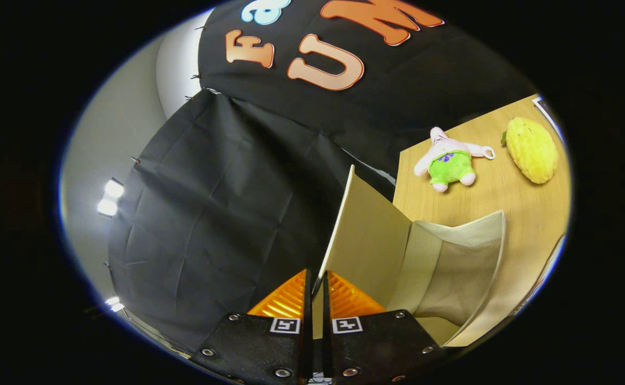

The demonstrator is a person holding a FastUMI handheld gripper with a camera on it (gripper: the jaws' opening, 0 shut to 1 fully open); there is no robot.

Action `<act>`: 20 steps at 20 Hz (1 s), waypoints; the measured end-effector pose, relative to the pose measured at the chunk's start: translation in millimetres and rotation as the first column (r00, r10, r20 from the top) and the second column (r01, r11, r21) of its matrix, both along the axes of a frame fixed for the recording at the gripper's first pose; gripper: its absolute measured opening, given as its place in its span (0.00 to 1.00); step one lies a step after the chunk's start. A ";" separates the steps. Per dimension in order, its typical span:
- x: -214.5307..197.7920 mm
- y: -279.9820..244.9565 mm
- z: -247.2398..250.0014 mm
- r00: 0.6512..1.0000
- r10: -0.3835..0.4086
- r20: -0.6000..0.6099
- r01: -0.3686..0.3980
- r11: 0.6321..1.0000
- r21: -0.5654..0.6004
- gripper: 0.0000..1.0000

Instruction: Open the storage box then place both shoes into the box .Put the left shoe in first, then the right shoe, with the right side of both shoes facing outward in a uniform manner.

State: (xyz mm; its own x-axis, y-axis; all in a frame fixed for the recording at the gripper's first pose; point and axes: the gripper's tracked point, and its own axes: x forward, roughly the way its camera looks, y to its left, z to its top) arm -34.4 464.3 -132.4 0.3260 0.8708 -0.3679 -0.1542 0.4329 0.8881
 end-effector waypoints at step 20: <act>-22.6 32.8 -86.3 0.998 0.067 -0.016 -0.069 0.968 -0.240 0.57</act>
